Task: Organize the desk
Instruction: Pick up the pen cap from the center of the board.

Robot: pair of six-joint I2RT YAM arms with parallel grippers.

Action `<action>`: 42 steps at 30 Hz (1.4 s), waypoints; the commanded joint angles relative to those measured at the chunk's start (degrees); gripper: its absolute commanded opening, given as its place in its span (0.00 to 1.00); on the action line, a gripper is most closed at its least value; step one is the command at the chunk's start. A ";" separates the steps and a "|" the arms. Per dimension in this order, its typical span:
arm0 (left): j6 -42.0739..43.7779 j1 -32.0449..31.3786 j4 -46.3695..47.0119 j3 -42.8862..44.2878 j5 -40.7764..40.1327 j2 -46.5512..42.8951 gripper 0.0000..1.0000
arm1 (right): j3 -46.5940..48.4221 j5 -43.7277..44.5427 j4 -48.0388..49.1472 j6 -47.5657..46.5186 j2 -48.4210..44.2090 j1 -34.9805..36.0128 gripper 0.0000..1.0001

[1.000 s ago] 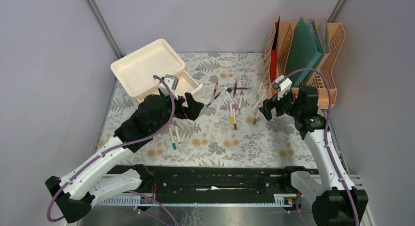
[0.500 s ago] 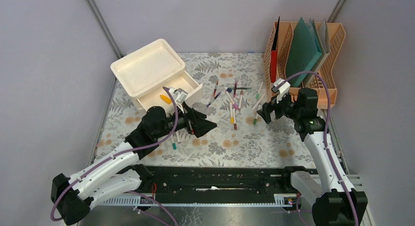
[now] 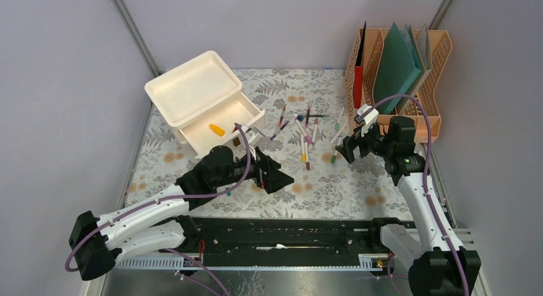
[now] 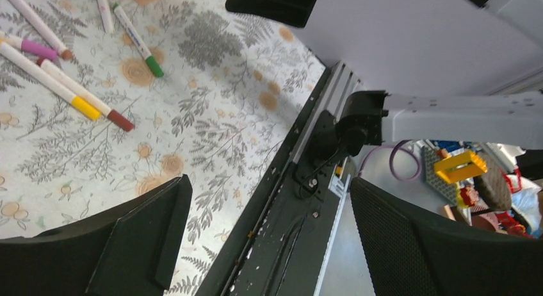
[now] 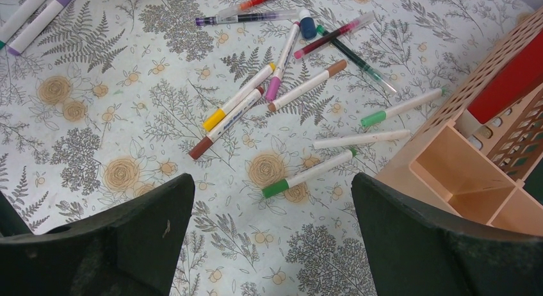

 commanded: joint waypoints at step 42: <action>23.57 11.15 -21.36 14.60 -18.99 1.31 0.99 | 91.08 16.74 -33.37 8.26 92.22 18.83 0.54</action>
